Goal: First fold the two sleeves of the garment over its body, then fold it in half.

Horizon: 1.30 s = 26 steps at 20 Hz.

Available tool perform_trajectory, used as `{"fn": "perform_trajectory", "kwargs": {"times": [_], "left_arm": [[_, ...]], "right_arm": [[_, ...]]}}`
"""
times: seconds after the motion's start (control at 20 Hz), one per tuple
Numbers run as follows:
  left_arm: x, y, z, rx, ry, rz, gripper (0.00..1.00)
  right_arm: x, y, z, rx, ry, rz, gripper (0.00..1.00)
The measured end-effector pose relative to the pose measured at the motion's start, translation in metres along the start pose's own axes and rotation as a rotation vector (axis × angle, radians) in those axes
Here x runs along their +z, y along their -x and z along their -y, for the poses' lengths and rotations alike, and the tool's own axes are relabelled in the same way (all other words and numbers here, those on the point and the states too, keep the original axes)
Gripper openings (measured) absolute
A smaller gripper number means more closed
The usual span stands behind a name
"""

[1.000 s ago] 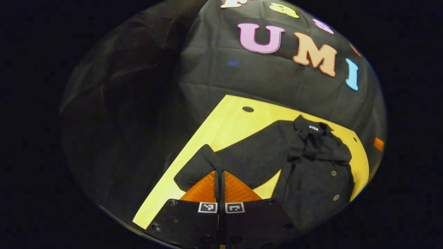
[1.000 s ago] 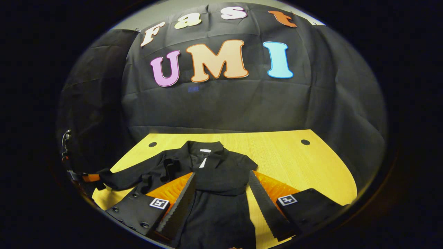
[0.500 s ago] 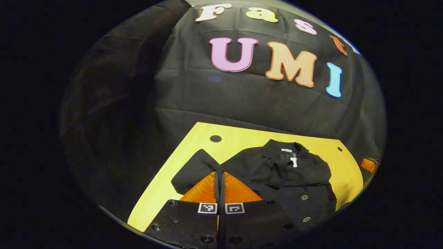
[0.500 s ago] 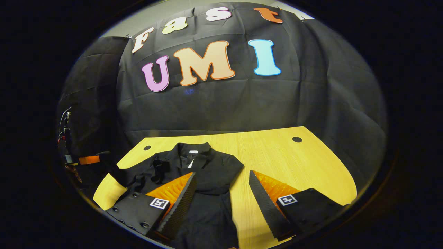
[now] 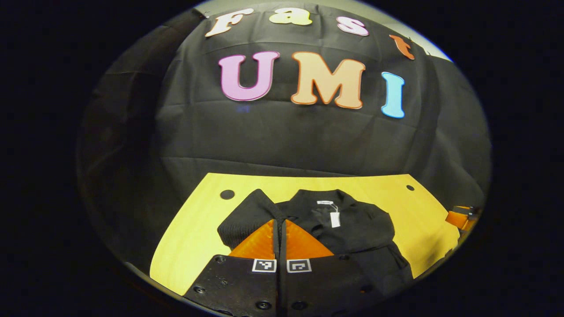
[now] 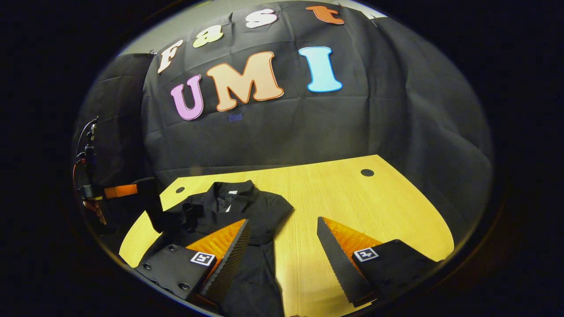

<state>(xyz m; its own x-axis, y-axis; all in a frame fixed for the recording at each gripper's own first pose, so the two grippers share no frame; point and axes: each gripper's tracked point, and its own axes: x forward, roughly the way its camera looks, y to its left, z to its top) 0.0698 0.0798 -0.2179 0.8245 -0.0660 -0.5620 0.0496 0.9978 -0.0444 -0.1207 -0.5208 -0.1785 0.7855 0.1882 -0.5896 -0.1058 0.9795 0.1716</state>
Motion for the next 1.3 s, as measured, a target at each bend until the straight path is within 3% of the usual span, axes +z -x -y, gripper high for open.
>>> {"fn": "perform_trajectory", "kwargs": {"times": [0.15, 0.2, 0.6, 0.95, 1.2, 1.25, 1.3], "left_arm": [[0.005, -0.014, 0.040, -0.058, -0.036, -0.003, 0.00], [0.005, -0.018, 0.052, -0.077, -0.042, -0.006, 0.00], [-0.015, -0.050, 0.143, -0.212, -0.079, -0.081, 0.00], [-0.049, -0.075, 0.183, -0.244, -0.127, -0.165, 0.00], [-0.066, -0.087, 0.197, -0.217, -0.138, -0.228, 0.00], [-0.064, -0.085, 0.211, -0.260, -0.109, -0.216, 0.00], [-0.053, -0.079, 0.214, -0.254, -0.098, -0.186, 0.31]], "right_arm": [[0.000, 0.000, 0.012, -0.002, -0.013, 0.003, 0.94], [0.000, 0.000, 0.016, -0.001, -0.017, 0.004, 0.98], [0.000, 0.003, 0.033, 0.006, -0.003, 0.006, 0.98], [-0.007, 0.004, 0.062, -0.007, -0.003, -0.011, 0.98], [-0.008, 0.006, 0.076, -0.009, 0.003, -0.016, 0.98], [-0.007, 0.008, 0.074, -0.003, 0.016, -0.011, 0.98], [-0.005, 0.009, 0.070, 0.011, 0.032, -0.004, 0.98]]}}
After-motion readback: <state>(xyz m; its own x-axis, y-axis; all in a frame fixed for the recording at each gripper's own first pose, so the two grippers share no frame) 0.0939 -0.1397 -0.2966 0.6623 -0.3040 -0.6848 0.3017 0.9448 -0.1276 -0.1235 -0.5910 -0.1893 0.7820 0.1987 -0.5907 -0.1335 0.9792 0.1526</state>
